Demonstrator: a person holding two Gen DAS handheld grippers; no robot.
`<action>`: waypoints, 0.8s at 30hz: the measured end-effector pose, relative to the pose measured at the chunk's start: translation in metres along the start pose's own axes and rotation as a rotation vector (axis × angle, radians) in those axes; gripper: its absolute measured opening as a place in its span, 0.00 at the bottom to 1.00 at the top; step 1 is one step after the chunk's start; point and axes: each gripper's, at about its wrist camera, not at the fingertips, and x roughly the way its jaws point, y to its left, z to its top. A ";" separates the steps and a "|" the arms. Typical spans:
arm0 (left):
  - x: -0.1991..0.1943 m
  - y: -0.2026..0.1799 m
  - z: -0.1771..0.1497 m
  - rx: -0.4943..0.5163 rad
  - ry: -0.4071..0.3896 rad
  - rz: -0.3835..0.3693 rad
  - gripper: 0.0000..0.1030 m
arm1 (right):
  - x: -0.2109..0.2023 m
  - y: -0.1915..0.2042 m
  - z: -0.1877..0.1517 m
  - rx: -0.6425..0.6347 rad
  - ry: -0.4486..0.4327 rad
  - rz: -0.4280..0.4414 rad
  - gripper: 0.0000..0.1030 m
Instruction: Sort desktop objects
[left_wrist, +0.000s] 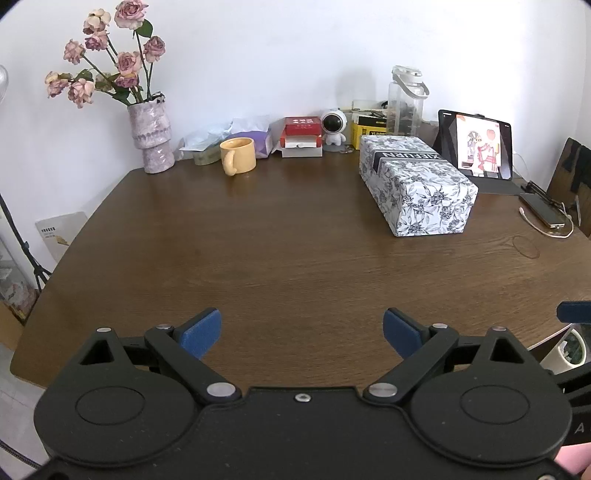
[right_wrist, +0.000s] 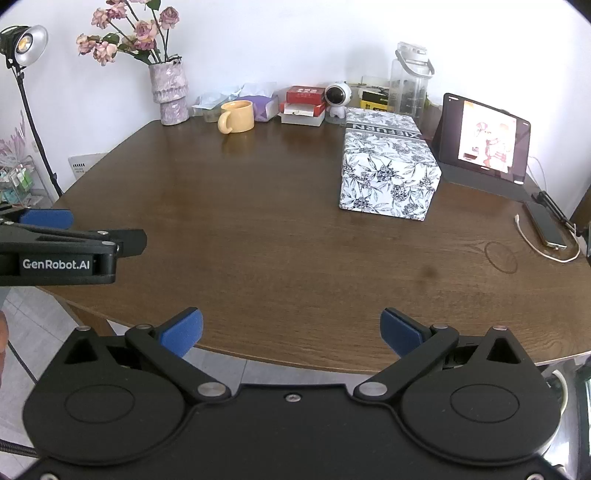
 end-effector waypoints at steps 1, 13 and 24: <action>0.000 0.000 0.000 0.002 -0.001 0.001 0.91 | 0.000 0.000 0.000 0.000 0.000 0.000 1.00; -0.002 -0.001 0.000 0.013 -0.020 0.006 1.00 | -0.001 0.000 -0.003 -0.003 0.005 0.001 1.00; 0.003 0.003 -0.001 -0.013 0.023 0.030 1.00 | -0.002 -0.001 -0.005 -0.006 0.008 0.002 1.00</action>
